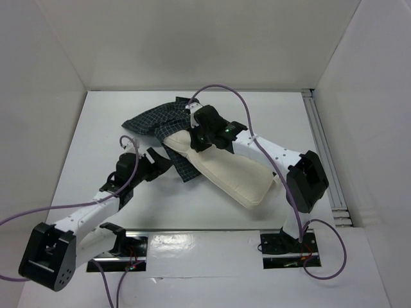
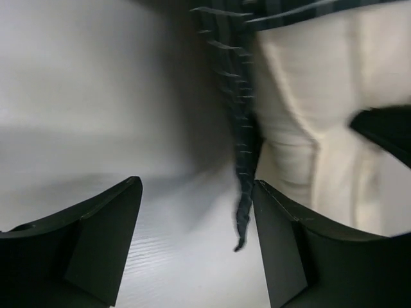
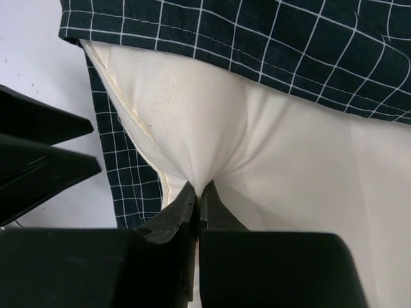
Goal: Put the pillow into the pillowcase
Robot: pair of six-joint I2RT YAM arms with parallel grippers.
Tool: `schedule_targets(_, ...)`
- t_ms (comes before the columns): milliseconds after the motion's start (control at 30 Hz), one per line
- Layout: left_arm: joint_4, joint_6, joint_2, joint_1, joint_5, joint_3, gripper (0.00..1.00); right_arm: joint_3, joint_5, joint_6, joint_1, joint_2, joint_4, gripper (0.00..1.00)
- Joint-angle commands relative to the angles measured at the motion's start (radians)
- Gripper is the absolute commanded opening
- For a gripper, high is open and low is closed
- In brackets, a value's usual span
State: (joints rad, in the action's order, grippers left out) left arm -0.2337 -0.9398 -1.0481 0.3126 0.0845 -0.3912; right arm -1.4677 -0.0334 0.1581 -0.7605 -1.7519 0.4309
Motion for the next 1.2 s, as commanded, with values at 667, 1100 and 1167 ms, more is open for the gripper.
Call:
schedule_targets(667, -0.274, 0.092, -0.211, -0.006, 0.092, -0.142, 0.16, -0.083, -0.051, -0.003, 0.007, -0.026, -0.001, 0.0)
schedule_targets(1100, -0.428, 0.03, 0.02, 0.109, 0.23, 0.146, 0.0, -0.338, 0.128, 0.072, -0.059, -0.245, 0.118, 0.0)
schedule_targets(1167, -0.4, 0.047, 0.068, 0.141, 0.23, 0.155, 0.0, -0.387, 0.118, 0.095, -0.059, -0.296, 0.118, 0.0)
